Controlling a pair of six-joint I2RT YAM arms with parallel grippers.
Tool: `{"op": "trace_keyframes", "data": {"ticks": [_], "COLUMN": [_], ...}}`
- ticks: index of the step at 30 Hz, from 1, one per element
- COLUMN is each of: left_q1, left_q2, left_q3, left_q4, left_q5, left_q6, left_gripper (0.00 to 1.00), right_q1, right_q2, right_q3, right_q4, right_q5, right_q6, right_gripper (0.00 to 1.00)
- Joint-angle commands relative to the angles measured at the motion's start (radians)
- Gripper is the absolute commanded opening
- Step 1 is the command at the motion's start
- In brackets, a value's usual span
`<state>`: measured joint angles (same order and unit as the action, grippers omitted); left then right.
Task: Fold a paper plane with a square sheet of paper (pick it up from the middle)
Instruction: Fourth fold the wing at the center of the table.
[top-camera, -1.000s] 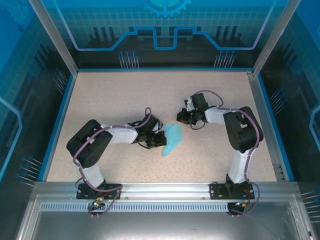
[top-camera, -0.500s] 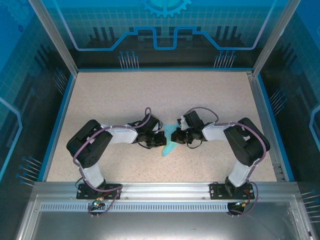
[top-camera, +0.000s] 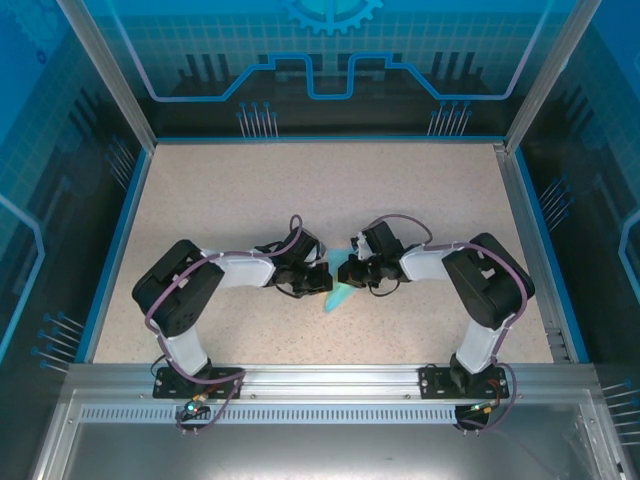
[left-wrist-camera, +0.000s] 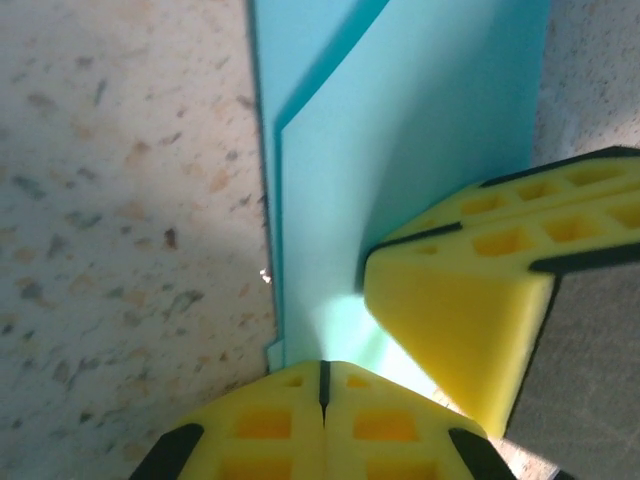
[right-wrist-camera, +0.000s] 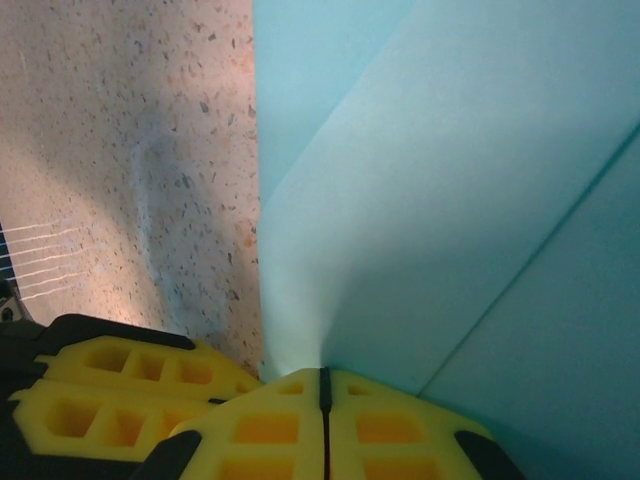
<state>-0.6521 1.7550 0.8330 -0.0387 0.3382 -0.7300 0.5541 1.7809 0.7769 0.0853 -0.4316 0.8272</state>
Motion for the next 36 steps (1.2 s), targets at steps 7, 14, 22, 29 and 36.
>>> {"op": "trace_keyframes", "data": {"ticks": [7, 14, 22, 29, 36], "left_q1": [-0.013, -0.014, -0.015, -0.018, -0.023], "left_q2": [-0.178, -0.187, -0.158, -0.139, -0.112], "left_q3": [-0.073, -0.126, -0.168, -0.163, -0.159], "left_q4": [-0.101, -0.064, 0.039, 0.053, 0.058], "left_q5": [0.120, 0.121, 0.182, 0.193, 0.194], "left_q6": [-0.016, -0.068, -0.106, -0.102, -0.099], "left_gripper": [0.12, 0.26, 0.22, 0.22, 0.22], "right_q1": [0.008, 0.009, 0.010, 0.010, 0.010], "right_q2": [0.077, 0.085, 0.096, 0.105, 0.108], "right_q3": [0.001, 0.011, 0.014, 0.012, 0.010], "right_q4": [-0.136, -0.143, -0.149, -0.147, -0.147], "right_q5": [0.103, 0.097, 0.097, 0.097, 0.099], "right_q6": [0.000, -0.006, -0.005, -0.002, 0.000], "right_gripper": [0.07, 0.07, 0.06, 0.06, 0.06]}}
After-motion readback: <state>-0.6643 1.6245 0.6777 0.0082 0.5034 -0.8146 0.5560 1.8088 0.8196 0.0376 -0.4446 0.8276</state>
